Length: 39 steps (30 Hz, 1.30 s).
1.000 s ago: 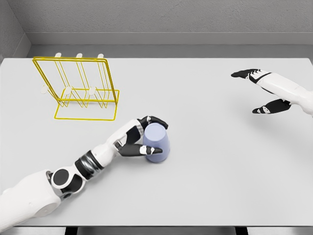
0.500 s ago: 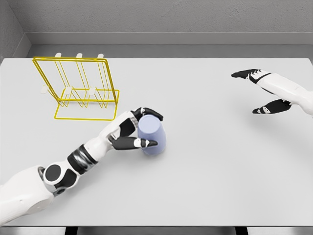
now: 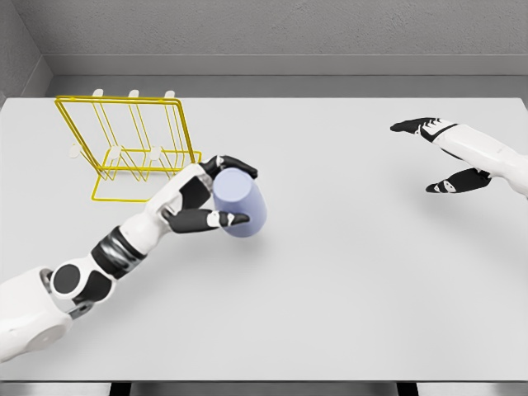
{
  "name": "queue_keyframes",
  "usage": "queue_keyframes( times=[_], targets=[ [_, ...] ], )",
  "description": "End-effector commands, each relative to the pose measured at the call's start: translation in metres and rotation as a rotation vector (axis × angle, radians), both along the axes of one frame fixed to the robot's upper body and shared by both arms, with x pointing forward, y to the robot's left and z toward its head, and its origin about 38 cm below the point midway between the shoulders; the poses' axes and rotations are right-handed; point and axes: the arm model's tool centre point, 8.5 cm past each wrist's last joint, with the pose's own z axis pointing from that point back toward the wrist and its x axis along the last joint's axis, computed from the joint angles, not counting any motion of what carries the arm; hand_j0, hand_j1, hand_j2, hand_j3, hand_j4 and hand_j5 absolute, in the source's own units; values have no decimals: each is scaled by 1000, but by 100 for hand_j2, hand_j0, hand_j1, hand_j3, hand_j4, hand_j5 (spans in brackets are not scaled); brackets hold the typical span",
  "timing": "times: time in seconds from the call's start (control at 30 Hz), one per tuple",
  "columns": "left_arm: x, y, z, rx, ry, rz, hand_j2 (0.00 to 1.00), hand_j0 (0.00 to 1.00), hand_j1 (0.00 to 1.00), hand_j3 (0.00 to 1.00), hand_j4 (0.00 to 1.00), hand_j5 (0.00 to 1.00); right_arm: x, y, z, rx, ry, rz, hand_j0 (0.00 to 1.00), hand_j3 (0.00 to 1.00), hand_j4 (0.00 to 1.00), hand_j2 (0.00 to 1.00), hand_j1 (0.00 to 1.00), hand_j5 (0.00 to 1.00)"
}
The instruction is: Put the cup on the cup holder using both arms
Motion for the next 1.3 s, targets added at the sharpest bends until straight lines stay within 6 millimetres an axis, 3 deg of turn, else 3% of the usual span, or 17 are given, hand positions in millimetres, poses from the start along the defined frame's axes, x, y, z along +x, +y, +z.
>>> queue_keyframes(
  times=[0.0,0.77,1.27],
  targets=[
    [3,5,6,-5,-15,14,56,56,56,56,56,56,0,0,1,7,0,-2,100,100,100,100,100,100],
    [17,32,49,-19,-117,71,56,56,56,56,56,56,0,0,1,7,-1,-1,100,100,100,100,100,100],
    [23,52,57,0,-134,115,56,56,56,56,56,56,-1,2,2,9,-2,4,100,100,100,100,100,100]
  ],
)
